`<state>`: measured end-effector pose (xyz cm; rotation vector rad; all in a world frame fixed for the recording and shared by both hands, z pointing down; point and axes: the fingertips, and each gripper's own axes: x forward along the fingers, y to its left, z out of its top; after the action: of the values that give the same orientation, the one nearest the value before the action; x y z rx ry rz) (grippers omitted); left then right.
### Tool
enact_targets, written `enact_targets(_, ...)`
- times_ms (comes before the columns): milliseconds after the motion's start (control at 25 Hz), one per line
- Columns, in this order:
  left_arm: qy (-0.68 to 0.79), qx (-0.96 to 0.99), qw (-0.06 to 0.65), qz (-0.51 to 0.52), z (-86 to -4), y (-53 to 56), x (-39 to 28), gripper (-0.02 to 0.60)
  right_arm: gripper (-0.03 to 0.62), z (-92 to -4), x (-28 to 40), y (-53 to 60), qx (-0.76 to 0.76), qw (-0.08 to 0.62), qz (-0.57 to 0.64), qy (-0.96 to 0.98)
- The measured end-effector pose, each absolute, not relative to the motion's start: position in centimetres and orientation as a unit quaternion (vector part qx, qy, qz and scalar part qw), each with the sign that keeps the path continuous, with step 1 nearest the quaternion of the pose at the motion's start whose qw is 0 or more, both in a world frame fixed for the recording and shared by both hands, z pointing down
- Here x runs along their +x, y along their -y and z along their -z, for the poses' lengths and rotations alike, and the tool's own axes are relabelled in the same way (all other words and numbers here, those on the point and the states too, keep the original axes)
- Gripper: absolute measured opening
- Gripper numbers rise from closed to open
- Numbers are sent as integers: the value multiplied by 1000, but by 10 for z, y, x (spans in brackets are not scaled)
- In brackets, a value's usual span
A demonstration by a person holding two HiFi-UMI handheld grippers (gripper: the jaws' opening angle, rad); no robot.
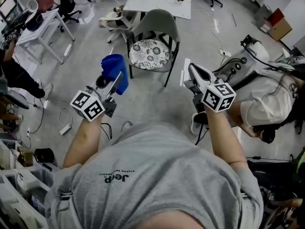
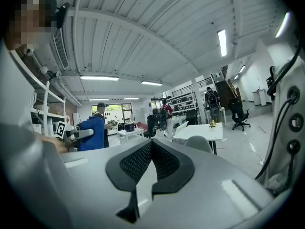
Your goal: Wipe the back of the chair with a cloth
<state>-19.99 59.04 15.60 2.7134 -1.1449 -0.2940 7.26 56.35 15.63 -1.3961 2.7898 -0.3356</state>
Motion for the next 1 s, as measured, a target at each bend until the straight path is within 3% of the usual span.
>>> enact_targets(400,362,920,108,105,-172,-505,-217,186,-4,-170,49,-489,-459,-20,112,-881)
enact_targets(1000,268,952,115,97,-172,-227,-271,186,-3,-158,-5,-255,-533,-8,111,-839)
